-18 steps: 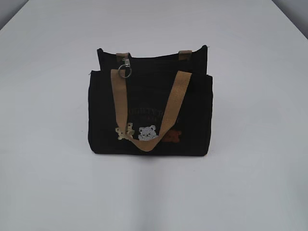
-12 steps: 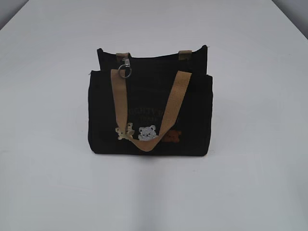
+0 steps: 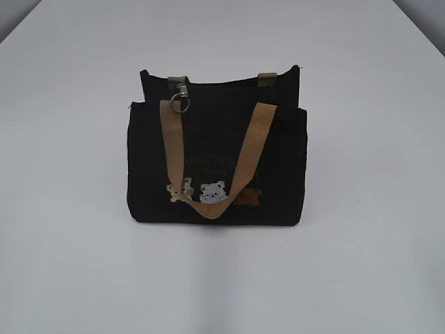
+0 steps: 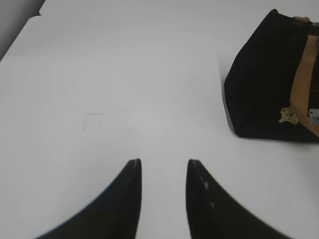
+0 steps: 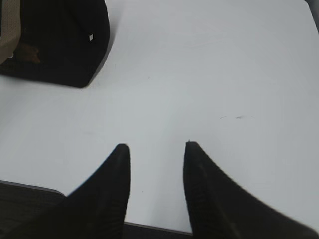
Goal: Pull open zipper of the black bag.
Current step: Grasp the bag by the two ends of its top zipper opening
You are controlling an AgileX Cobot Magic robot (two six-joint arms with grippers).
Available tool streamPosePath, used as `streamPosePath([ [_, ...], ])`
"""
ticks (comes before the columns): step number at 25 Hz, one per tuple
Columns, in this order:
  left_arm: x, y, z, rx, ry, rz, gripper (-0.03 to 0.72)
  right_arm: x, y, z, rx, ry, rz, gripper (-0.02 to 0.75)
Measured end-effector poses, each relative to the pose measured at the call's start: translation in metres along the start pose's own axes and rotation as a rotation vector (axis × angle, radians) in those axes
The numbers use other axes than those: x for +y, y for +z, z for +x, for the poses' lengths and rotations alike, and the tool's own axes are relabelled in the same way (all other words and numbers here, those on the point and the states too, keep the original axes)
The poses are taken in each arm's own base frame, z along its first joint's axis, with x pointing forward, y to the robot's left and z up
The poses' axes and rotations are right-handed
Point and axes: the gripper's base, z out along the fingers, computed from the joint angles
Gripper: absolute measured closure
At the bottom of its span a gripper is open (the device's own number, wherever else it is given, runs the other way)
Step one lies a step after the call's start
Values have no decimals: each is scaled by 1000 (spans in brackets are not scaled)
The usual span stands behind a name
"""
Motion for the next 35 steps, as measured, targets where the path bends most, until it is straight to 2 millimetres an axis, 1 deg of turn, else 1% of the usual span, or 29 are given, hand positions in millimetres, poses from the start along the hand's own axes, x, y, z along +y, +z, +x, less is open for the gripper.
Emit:
streamPosePath([
  [3, -1, 0, 0, -2, -6, 15, 453, 0, 0, 0, 0, 0, 0, 449],
  [5, -4, 1, -6, -20, 28, 49, 453, 0, 0, 0, 0, 0, 0, 449],
  [7, -10, 9, -26, -114, 103, 111, 452, 0, 0, 0, 0, 0, 0, 449],
  [8, -14, 18, -39, -157, 138, 159, 450, 0, 0, 0, 0, 0, 0, 449],
  [9, -17, 30, -54, -208, 139, 201, 448, 0, 0, 0, 0, 0, 0, 449],
  [10, -18, 47, -68, -234, 172, 218, 446, 0, 0, 0, 0, 0, 0, 449],
  [11, -20, 63, -78, -251, 198, 238, 444, 0, 0, 0, 0, 0, 0, 449],
  [13, -22, 109, -88, -189, 230, 292, 442, 0, 0, 0, 0, 0, 0, 449],
  [14, -23, 129, -90, -160, 290, 316, 442, 0, 0, 0, 0, 0, 0, 449],
  [15, -25, 156, -88, -104, 318, 359, 441, 0, 0, 0, 0, 0, 0, 449],
  [17, -30, 196, -84, -55, 371, 447, 429, 0, 0, 0, 0, 0, 0, 449],
  [19, -35, 224, -82, -68, 469, 536, 394, 0, 0, 0, 0, 0, -1, 449],
  [21, -41, 252, -75, -65, 485, 632, 336, 0, 0, 0, 0, 0, -1, 449],
  [23, -44, 273, -68, -56, 473, 693, 281, 0, 0, 0, 0, 0, -1, 449],
  [24, -45, 284, -63, -38, 463, 718, 258, 0, 0, 0, 0, 0, -1, 449],
  [26, -46, 299, -55, -13, 451, 751, 235, 0, 0, 0, 0, 0, -1, 449],
  [29, -50, 316, -49, 10, 441, 786, 224, 0, 0, 0, 0, 0, -1, 449],
  [32, -67, 331, -45, 40, 456, 795, 230, 1, 0, 0, -1, 3, -6, 449],
  [33, -72, 337, -44, 55, 467, 787, 255, 1, 0, 0, -4, 6, -14, 449],
  [34, -79, 341, -41, 74, 487, 777, 308, 2, 1, -1, -3, 6, -29, 449],
  [35, -84, 344, -39, 91, 505, 770, 394, 4, 2, -5, 1, 4, -49, 449],
])
